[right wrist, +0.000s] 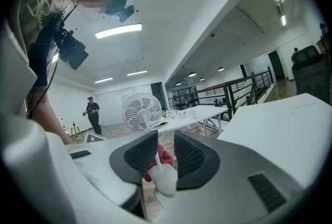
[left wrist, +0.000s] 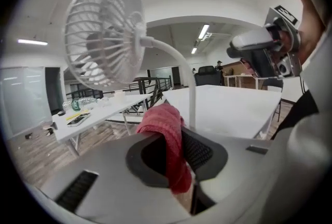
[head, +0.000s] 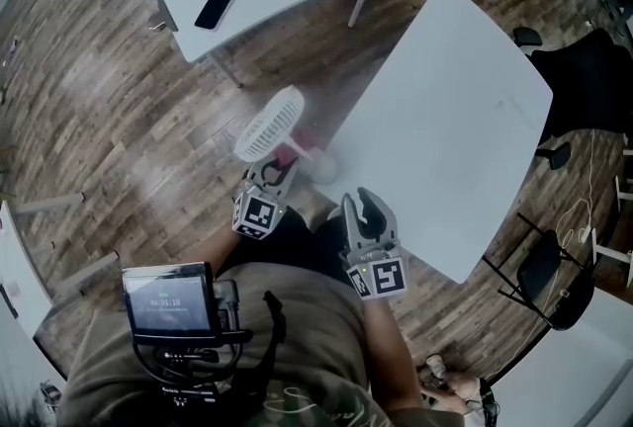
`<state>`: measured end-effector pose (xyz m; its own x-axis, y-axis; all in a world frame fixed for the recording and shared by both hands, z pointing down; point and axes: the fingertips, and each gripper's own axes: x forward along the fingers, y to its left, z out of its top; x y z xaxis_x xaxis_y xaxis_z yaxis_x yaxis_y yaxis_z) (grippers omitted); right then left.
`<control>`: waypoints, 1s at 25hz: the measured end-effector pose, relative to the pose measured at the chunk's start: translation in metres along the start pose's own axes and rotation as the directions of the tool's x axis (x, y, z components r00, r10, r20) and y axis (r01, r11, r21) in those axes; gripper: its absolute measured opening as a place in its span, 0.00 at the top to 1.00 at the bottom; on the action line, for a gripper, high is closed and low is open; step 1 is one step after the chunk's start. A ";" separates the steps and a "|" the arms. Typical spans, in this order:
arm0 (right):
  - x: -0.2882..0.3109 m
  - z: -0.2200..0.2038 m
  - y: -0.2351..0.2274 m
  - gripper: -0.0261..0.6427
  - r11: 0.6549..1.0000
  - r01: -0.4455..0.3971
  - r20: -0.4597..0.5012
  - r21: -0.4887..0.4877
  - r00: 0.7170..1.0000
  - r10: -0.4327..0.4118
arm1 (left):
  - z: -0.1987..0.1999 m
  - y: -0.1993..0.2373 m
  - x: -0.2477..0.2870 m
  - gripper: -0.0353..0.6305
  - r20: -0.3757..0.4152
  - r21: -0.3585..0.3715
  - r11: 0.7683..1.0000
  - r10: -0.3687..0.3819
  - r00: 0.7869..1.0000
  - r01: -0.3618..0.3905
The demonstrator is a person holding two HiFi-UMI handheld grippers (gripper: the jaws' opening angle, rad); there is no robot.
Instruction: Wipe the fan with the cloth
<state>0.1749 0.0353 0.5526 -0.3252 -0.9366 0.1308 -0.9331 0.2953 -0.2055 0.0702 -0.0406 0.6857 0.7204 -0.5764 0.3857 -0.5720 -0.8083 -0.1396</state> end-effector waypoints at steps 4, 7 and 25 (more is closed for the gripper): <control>0.002 0.015 0.006 0.82 1.000 -0.009 -0.008 0.018 1.000 0.009 | 0.034 0.025 -0.020 0.83 0.062 -0.110 0.993 0.043 0.997 -0.036; 0.005 0.031 0.013 0.82 0.999 -0.022 -0.016 0.030 1.000 0.023 | 0.065 0.022 -0.030 0.83 0.093 -0.154 0.988 0.015 0.996 -0.001; 0.012 0.053 0.030 0.82 0.997 -0.076 -0.004 0.016 0.997 0.076 | 0.093 -0.002 -0.033 0.83 0.065 -0.101 0.995 0.012 0.998 -0.005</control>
<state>0.1509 0.0226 0.4966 -0.3959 -0.9105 0.1191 -0.9030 0.3624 -0.2307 0.0845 -0.0308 0.5887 0.7376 -0.5924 0.3241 -0.6123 -0.7891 -0.0487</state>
